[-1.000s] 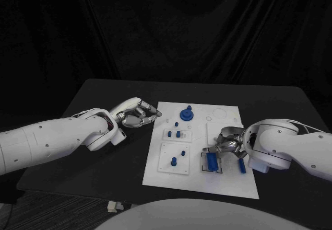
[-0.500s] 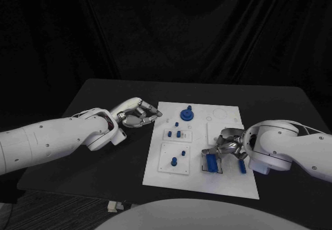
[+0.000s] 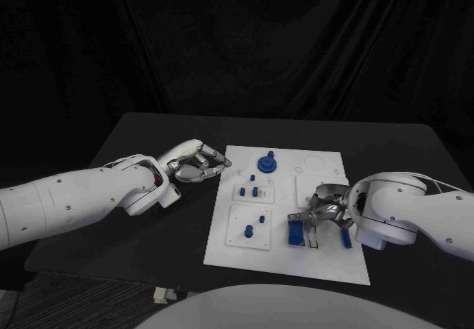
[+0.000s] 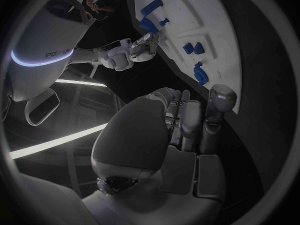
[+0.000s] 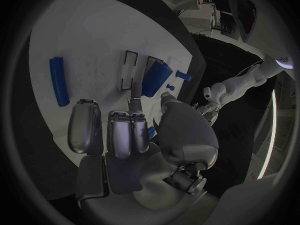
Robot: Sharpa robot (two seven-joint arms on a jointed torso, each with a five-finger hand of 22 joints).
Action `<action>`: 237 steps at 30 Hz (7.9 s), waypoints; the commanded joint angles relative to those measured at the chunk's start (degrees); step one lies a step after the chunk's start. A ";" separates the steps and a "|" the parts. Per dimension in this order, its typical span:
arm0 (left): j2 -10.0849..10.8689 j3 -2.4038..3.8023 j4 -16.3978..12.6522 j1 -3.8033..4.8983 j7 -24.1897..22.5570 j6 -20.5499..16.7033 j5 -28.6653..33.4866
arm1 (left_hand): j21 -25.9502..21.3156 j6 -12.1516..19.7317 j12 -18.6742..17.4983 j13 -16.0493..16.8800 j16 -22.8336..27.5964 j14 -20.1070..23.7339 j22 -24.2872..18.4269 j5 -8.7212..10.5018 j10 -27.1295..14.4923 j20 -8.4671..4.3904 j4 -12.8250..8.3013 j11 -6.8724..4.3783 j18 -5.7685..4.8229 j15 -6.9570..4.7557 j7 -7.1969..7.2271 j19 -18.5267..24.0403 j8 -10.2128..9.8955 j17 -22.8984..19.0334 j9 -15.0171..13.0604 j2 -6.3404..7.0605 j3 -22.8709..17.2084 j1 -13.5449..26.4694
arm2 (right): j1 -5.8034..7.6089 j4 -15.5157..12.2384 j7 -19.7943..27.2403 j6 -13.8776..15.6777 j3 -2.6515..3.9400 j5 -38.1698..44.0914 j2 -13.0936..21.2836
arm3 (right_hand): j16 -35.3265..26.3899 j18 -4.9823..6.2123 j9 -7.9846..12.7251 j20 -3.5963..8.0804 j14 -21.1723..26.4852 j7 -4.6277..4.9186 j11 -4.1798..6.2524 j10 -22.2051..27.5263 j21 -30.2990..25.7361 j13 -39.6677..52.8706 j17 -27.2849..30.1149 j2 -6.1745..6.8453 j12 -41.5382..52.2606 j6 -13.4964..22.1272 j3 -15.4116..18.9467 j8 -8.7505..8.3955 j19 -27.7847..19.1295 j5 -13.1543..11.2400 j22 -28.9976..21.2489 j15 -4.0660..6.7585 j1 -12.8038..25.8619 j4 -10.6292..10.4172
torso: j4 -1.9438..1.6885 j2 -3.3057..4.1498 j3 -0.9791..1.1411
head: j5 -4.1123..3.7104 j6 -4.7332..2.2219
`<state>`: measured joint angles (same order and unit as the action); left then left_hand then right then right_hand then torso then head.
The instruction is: Assemble the parts on the task board
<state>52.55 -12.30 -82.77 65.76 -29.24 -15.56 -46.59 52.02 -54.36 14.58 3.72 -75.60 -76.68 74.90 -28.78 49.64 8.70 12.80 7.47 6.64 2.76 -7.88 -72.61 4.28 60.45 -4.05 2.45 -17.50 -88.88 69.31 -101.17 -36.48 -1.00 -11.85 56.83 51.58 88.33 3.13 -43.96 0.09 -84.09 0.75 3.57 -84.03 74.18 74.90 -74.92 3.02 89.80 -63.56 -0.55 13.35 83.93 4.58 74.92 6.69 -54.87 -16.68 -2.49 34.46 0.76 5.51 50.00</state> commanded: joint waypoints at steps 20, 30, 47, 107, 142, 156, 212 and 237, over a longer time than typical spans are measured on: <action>-0.04 0.05 -0.03 -0.08 -0.37 0.65 0.24 | -0.18 -0.18 -0.16 -0.01 0.17 0.51 5.84 -0.28 0.36 -0.12 0.05 0.01 0.34 0.06 -0.69 0.36 0.01 -0.10 -0.06 -0.32 -0.42 0.02 | 0.05 -3.18 1.76 6.28 0.03 0.84 4.01 | -0.18 0.29 0.50 -0.25 -5.21 0.22 -0.49 -5.97 -0.39 15.10 -11.52 -1.73 0.20 -0.40 2.90 -1.25 0.40 5.07 10.52 -0.37 1.53 0.57 | 0.02 0.00 0.01 | 0.16 0.00; 0.10 0.05 -0.13 -0.08 -0.62 0.38 0.24 | -0.13 -0.29 -0.15 -0.01 0.16 0.52 5.84 -0.29 0.39 -0.12 0.03 -0.03 0.34 0.04 -0.81 0.36 0.07 -0.12 -0.08 -0.33 -0.44 0.01 | 0.53 -10.08 13.63 17.37 0.02 16.52 9.00 | 0.66 -0.26 -0.04 -0.31 -5.51 0.74 -1.01 -5.97 2.29 15.10 -13.00 -1.04 0.20 3.28 2.56 -0.19 1.36 13.90 11.31 -0.49 -13.12 7.32 | 0.03 -0.03 0.02 | 0.18 0.00; 0.43 0.05 -0.24 -0.09 -0.87 0.20 0.24 | -0.20 -0.49 -0.13 0.00 0.18 0.57 5.82 -0.32 0.49 -0.13 -0.01 -0.08 0.38 0.01 -0.95 0.43 0.16 -0.21 -0.12 -0.36 -0.50 -0.02 | -6.48 -12.14 20.80 26.87 0.00 44.82 11.27 | 1.23 -0.59 -5.09 -0.21 -5.72 -0.27 -0.27 -5.97 4.11 15.10 -14.12 0.52 0.20 6.47 4.73 9.82 1.67 10.84 11.75 -0.18 -20.15 6.36 | 0.01 0.00 0.00 | 0.17 0.00; 0.36 0.04 -0.02 -0.84 -1.03 0.57 0.24 | -0.29 -0.56 -0.13 -0.01 0.22 0.67 5.78 -0.38 0.61 -0.12 -0.07 -0.04 0.41 0.02 -1.07 0.55 0.18 -0.37 -0.12 -0.35 -0.57 -0.05 | -9.83 -10.10 15.67 21.20 0.00 49.96 8.43 | 0.98 -0.25 -21.48 0.79 -5.59 -1.24 1.05 -5.97 2.49 15.10 -13.53 4.47 0.20 16.24 4.57 32.12 0.97 2.30 11.27 0.81 -21.19 -0.22 | -0.01 0.00 0.00 | 0.22 0.00; 1.43 0.04 -0.56 -0.96 -2.07 -0.67 0.24 | -0.37 -0.64 -0.07 0.01 0.30 0.80 5.75 -0.46 0.80 -0.11 -0.13 -0.08 0.43 0.01 -1.02 0.64 0.21 -0.58 -0.12 -0.44 -0.70 -0.13 | 1.46 -9.96 1.16 -4.76 -0.01 32.43 17.59 | 0.68 0.33 17.51 -1.60 -5.40 2.01 -2.41 -5.97 0.26 15.10 -12.59 -3.79 0.20 1.07 4.19 -1.69 0.10 18.28 10.32 -1.70 -10.84 0.32 | -0.13 0.01 -0.05 | -0.63 0.00; 1.09 0.04 -0.44 -0.96 -1.88 -0.43 0.24 | -0.39 -0.71 0.01 0.04 0.28 0.79 5.75 -0.50 0.99 -0.12 -0.14 -0.10 0.44 0.00 -1.03 0.68 0.24 -0.56 -0.14 -0.45 -0.73 -0.14 | 0.75 -7.95 -0.27 -9.17 -0.02 32.42 15.37 | -0.13 0.68 19.87 -1.25 -5.08 1.29 -1.76 -5.97 -2.36 15.10 -10.68 -3.59 0.20 -3.47 7.26 -3.21 -0.22 4.37 9.65 -1.37 -10.36 0.47 | -0.01 0.00 -0.01 | -1.13 0.00; 0.94 0.04 -0.45 -0.96 -1.94 -0.20 0.24 | -0.34 -0.84 0.07 0.05 0.27 0.82 5.75 -0.54 1.19 -0.11 -0.16 -0.09 0.44 0.02 -1.10 0.71 0.29 -0.59 -0.15 -0.41 -0.76 -0.13 | -3.53 -6.48 -0.46 -1.01 -0.02 28.90 11.10 | -2.60 1.47 23.26 -0.84 -4.08 1.65 -1.71 -5.97 -8.40 15.10 -5.31 -3.33 0.20 -2.12 -0.88 -7.44 -0.85 13.15 8.48 -1.09 -24.23 13.36 | 0.02 -0.01 -0.03 | -2.02 0.00; 0.65 0.04 -0.28 -0.96 -1.84 0.08 0.24 | -0.34 -0.84 0.07 0.05 0.27 0.82 5.75 -0.54 1.19 -0.11 -0.16 -0.09 0.44 0.02 -1.10 0.71 0.29 -0.59 -0.15 -0.41 -0.76 -0.13 | -3.47 -7.50 -0.10 6.01 0.00 7.34 12.76 | -2.46 1.47 22.67 -1.00 -4.14 1.61 -1.62 -5.97 -9.04 15.10 -5.52 1.86 0.20 -2.86 -16.30 -6.88 -0.49 22.45 8.94 -1.19 -15.86 18.66 | 0.03 -0.02 -0.01 | -1.99 0.00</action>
<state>53.30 -12.31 -82.98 64.86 -30.22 -15.67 -46.60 51.79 -55.18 14.58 3.72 -75.60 -76.27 74.90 -29.01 50.47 8.69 12.65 7.47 6.63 2.76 -8.70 -72.21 4.28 59.91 -4.12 2.45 -17.97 -88.88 66.20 -108.47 -35.96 3.12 -11.61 69.97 64.29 86.05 4.03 -21.14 -0.74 -84.08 2.39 1.53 -84.11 65.33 74.93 -74.91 5.12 89.80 -66.21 -11.64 6.15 83.33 26.87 74.91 5.03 -70.98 -3.07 -2.48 34.46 0.75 3.46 50.00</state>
